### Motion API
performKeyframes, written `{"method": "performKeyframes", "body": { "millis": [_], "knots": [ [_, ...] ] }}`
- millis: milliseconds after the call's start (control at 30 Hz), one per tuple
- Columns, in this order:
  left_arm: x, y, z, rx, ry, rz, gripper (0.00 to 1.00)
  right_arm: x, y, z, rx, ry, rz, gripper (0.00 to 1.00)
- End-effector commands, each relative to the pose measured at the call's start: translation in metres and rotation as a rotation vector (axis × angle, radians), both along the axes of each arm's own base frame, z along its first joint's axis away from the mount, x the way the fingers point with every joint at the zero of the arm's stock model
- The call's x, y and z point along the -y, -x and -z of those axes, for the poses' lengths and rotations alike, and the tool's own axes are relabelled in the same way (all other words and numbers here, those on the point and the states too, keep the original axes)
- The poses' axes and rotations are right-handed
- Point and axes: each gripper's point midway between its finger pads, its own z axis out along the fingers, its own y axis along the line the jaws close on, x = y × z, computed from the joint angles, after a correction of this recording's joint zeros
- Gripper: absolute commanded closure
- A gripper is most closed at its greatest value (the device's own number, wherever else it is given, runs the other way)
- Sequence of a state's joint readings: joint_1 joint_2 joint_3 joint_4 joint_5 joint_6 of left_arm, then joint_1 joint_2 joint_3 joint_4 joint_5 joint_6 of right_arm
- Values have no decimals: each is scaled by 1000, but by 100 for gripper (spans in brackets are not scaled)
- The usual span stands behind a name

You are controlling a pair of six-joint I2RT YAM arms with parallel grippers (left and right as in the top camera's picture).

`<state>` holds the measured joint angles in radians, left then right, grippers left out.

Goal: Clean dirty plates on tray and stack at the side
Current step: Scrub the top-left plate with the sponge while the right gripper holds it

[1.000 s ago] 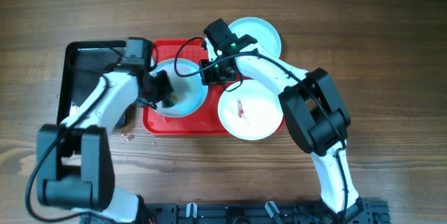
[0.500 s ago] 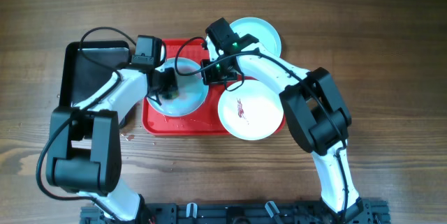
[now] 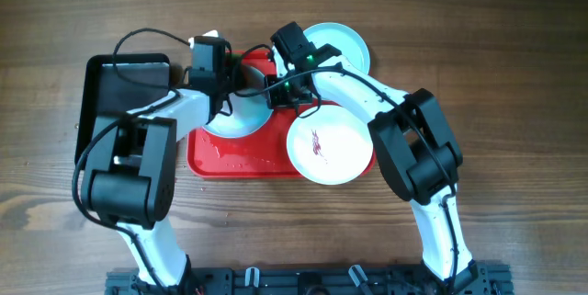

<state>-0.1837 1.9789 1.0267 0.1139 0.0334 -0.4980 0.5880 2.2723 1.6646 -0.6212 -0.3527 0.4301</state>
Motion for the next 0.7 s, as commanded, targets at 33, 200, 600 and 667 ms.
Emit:
{"method": "performKeyframes", "body": {
  "millis": [33,200,600,667],
  "knots": [
    [-59,18,32,-82,-88,-374,96,-6,37,29,-89,36,-74,96],
    [-80,11,-55,63,3,-569,96,-5,36,29,-91,41,-59,96],
    [-79,97,-82,-214,-55,-380,96,1,58,30,-195,52,-67,67],
    [-80,105,-77,-250,-68,-379,96,5,66,31,-238,67,-54,71]
  ]
}}
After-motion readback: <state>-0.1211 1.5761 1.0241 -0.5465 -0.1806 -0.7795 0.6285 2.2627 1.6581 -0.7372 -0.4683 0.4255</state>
